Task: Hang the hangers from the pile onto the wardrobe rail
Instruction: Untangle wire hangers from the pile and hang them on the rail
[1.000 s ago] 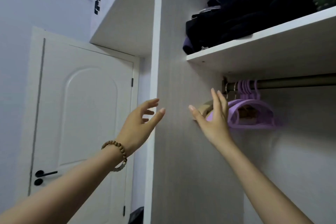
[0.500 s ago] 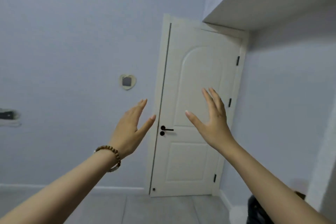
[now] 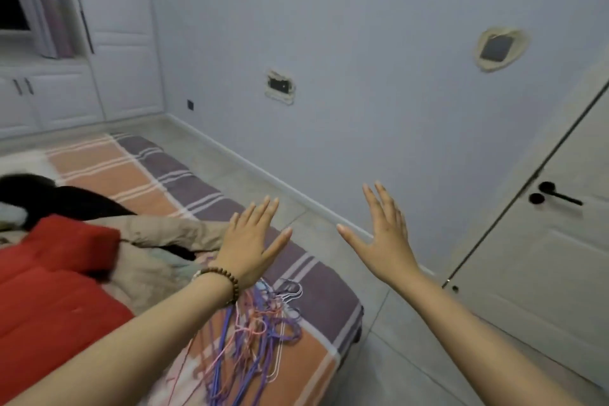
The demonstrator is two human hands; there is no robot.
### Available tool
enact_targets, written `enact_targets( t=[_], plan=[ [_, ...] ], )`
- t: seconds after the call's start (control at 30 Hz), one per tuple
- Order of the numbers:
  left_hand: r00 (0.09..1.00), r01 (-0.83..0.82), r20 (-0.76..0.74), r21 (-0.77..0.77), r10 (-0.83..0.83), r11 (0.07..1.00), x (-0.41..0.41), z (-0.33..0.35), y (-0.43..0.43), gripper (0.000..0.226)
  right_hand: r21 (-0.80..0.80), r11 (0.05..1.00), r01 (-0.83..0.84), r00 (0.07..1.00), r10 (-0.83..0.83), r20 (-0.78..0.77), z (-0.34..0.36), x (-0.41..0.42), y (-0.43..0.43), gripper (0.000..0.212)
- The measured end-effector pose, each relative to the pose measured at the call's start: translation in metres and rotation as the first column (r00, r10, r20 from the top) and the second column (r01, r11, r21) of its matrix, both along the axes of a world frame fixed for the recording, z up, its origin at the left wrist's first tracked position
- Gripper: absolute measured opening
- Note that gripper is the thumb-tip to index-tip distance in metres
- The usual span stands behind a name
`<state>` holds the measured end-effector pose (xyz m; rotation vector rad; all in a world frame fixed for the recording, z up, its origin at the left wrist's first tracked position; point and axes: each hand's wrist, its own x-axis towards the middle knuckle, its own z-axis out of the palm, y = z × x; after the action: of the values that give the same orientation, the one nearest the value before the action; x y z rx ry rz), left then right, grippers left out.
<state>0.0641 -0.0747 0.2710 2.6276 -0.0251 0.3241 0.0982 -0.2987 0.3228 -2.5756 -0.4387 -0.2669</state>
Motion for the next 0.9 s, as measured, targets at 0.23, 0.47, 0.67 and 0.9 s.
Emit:
enact_targets(
  t=[0.23, 0.47, 0.67, 0.9],
  plan=[
    [0.925, -0.260, -0.279, 0.038, 0.260, 0.965, -0.013, -0.151, 0.048, 0.098, 0.003, 0.991, -0.135, 0.933, 0.128, -0.337, -0.176, 0.037, 0.067, 0.089],
    [0.809, -0.397, -0.462, 0.025, 0.363, 0.918, -0.024, -0.285, 0.063, 0.099, 0.046, 0.968, -0.246, 0.794, 0.228, -0.564, -0.331, 0.035, 0.096, 0.090],
    [0.696, -0.463, -0.622, -0.008, 0.358, 0.886, -0.037, -0.368, 0.053, 0.073, 0.161, 0.969, -0.188, 0.643, 0.245, -0.726, -0.426, 0.022, 0.112, 0.081],
    [0.625, -0.492, -0.712, -0.039, 0.321, 0.870, -0.029, -0.423, 0.045, 0.060, 0.324, 0.939, 0.116, 0.489, 0.230, -0.842, -0.497, 0.021, 0.137, 0.068]
  ],
)
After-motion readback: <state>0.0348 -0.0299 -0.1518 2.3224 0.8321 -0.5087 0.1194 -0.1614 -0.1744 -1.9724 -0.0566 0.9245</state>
